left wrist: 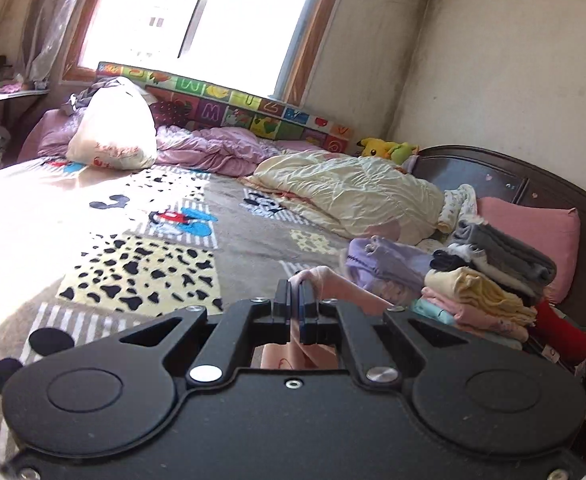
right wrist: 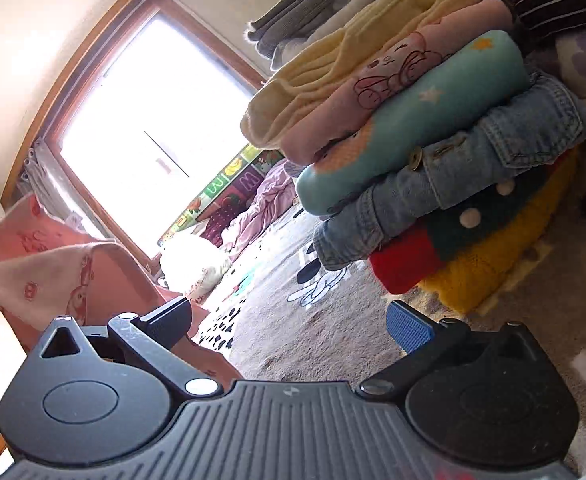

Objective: Fold clothes
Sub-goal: 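Grasp the pink printed garment on the stack with the left gripper, then carry the pink garment with the left gripper onto the open blanket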

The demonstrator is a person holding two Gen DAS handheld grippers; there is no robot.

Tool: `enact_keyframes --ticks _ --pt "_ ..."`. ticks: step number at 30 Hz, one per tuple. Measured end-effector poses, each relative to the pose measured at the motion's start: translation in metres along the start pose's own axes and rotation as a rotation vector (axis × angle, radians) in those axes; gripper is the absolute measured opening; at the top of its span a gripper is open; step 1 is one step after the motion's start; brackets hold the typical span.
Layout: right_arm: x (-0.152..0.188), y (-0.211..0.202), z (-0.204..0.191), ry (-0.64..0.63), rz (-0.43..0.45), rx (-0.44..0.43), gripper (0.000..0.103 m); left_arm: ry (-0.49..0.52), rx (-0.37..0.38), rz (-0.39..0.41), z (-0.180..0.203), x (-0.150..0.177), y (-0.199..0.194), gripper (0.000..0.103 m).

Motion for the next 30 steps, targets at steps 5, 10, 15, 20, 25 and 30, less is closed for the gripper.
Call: enact_keyframes --ticks 5,10,15,20,25,30 --pt "0.005 0.007 -0.008 -0.025 -0.027 -0.007 0.103 -0.063 -0.271 -0.133 -0.076 0.058 0.009 0.002" --pt "0.015 0.023 -0.010 -0.015 -0.087 0.013 0.103 -0.081 -0.226 -0.128 -0.091 0.070 0.012 0.022" --pt "0.037 0.039 -0.024 -0.056 -0.139 -0.003 0.103 -0.099 -0.181 -0.124 -0.107 0.082 0.015 0.044" --pt "0.054 0.050 -0.041 -0.078 -0.185 -0.041 0.103 -0.104 -0.130 -0.119 -0.119 0.094 0.018 0.057" --pt "0.061 0.057 -0.063 -0.151 -0.299 -0.048 0.103 -0.001 -0.074 -0.092 -0.108 0.100 0.028 0.066" --pt "0.052 0.077 -0.091 -0.228 -0.371 -0.059 0.102 0.015 -0.019 -0.069 -0.110 0.111 0.039 0.069"
Point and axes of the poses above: each gripper's, at about its wrist camera, not at the fingertips, and y roughly the way its jaws point, z to its right, x to its underside, the point moved 1 cm from there along y, roughly the way its jaws point, and after that the axes turned 6 degrees about -x, right-handed, at the moved point
